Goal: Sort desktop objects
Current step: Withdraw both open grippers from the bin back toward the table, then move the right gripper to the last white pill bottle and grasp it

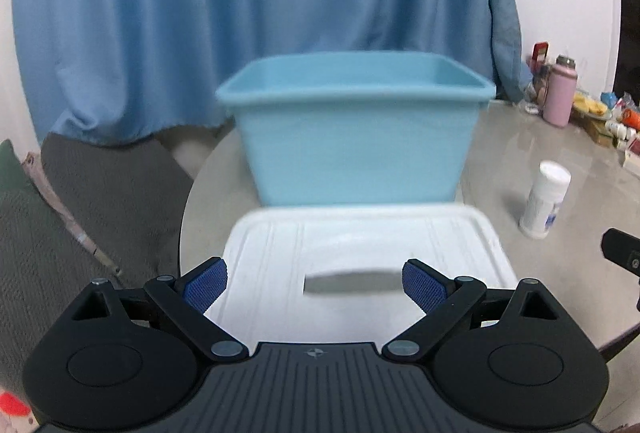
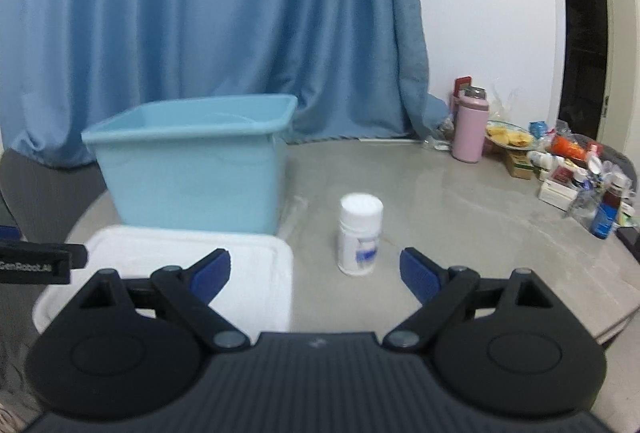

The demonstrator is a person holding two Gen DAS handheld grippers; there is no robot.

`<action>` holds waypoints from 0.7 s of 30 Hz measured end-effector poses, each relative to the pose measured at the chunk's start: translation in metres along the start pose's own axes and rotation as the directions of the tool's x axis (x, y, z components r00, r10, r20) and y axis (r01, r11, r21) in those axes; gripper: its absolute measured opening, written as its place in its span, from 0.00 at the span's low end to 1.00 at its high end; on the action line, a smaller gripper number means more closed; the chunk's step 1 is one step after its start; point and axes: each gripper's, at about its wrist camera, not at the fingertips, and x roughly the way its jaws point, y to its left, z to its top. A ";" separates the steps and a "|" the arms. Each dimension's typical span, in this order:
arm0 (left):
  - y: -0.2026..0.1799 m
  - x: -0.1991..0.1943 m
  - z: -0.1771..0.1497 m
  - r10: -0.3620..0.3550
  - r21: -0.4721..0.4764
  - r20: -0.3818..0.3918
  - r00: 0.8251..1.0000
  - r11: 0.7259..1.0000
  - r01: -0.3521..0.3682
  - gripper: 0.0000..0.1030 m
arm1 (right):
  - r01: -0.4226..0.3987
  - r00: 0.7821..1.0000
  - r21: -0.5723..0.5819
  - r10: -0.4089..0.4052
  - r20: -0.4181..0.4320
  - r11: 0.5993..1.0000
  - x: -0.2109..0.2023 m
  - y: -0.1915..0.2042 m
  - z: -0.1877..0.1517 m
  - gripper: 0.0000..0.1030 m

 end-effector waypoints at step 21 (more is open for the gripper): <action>-0.008 0.008 -0.053 -0.033 0.021 0.010 0.999 0.999 0.033 0.93 | 0.052 0.998 0.066 -0.050 -0.032 0.997 0.012 -0.026 -0.054 0.89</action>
